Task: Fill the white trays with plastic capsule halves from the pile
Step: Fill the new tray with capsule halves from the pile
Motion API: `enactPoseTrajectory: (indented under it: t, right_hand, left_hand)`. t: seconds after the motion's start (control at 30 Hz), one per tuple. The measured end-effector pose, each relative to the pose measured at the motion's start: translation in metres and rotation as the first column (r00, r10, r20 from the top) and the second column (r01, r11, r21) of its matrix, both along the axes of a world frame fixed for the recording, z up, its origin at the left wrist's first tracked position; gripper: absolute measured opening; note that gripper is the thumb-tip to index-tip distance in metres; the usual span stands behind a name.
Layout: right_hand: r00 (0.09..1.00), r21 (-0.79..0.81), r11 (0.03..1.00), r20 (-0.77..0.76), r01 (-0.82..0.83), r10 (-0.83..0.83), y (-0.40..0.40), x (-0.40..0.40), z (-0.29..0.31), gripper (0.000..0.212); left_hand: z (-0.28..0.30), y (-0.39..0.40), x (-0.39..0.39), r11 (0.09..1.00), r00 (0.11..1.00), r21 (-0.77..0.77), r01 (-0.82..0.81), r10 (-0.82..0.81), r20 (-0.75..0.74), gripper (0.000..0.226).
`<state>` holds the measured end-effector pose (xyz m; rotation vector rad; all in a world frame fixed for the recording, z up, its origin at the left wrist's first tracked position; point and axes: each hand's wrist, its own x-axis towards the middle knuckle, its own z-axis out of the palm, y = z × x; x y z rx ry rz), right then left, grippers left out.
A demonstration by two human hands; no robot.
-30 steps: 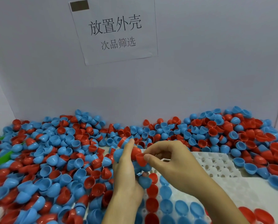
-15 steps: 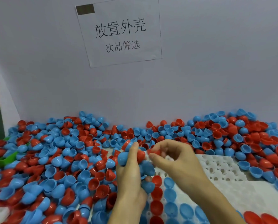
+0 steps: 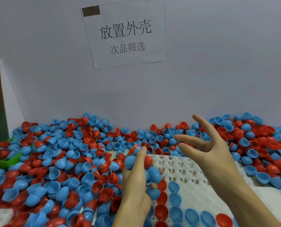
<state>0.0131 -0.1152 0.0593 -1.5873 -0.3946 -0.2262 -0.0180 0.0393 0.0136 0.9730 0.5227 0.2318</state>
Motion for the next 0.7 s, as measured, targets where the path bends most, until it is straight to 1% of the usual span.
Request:
enactPoseTrajectory:
  t: [0.1,0.13,0.23,0.3,0.37,0.43,0.5,0.53,0.6,0.63,0.7]
  right_hand:
    - [0.999,-0.031,0.999,-0.027,0.019,-0.020,-0.001,0.003,-0.005,0.057]
    - [0.999,-0.073,0.997,-0.037,0.022,-0.025,-0.001,0.004,-0.005,0.049]
    - [0.999,-0.277,0.961,-0.044,-0.013,0.001,0.004,0.004,-0.007,0.030]
    - [1.000,-0.341,0.940,-0.005,-0.028,0.028,0.008,0.002,-0.007,0.023]
    - [0.996,-0.335,0.941,0.045,-0.053,0.072,0.012,0.000,-0.007,0.019]
    - [0.990,-0.330,0.939,0.061,-0.102,0.129,0.015,-0.002,-0.008,0.018]
    - [0.988,-0.347,0.932,0.065,-0.108,0.139,0.017,-0.002,-0.009,0.015]
    - [0.990,-0.353,0.931,0.073,-0.090,0.124,0.018,-0.002,-0.009,0.012]
    - [0.993,-0.333,0.942,0.086,-0.045,0.078,0.016,0.000,-0.009,0.010]
    - [0.996,-0.299,0.954,0.071,-0.033,0.056,0.014,0.001,-0.009,0.011]
    - [1.000,-0.185,0.982,-0.010,-0.024,0.023,0.011,0.002,-0.008,0.010]
  left_hand:
    - [-0.001,-0.001,-0.001,1.000,1.000,-0.014,0.025,-0.025,0.012,0.063]
    - [-0.001,-0.002,-0.001,0.999,0.999,-0.016,0.037,-0.037,0.019,0.063]
    - [0.002,-0.004,-0.004,0.993,0.992,-0.020,0.116,-0.115,0.053,0.073]
    - [0.006,-0.007,-0.007,0.985,0.982,-0.006,0.172,-0.171,0.084,0.075]
    - [0.009,-0.008,-0.009,0.975,0.968,0.054,0.217,-0.222,0.115,0.067]
    - [0.010,-0.009,-0.010,0.944,0.944,0.190,0.270,-0.298,0.141,0.053]
    - [0.010,-0.011,-0.011,0.900,0.925,0.319,0.296,-0.353,0.137,0.036]
    - [0.010,-0.011,-0.011,0.890,0.925,0.347,0.295,-0.358,0.132,0.027]
    - [0.011,-0.010,-0.011,0.886,0.922,0.349,0.305,-0.366,0.125,0.018]
    - [0.011,-0.010,-0.012,0.887,0.919,0.338,0.314,-0.373,0.127,0.016]
    - [0.012,-0.009,-0.013,0.899,0.917,0.302,0.317,-0.372,0.146,0.012]
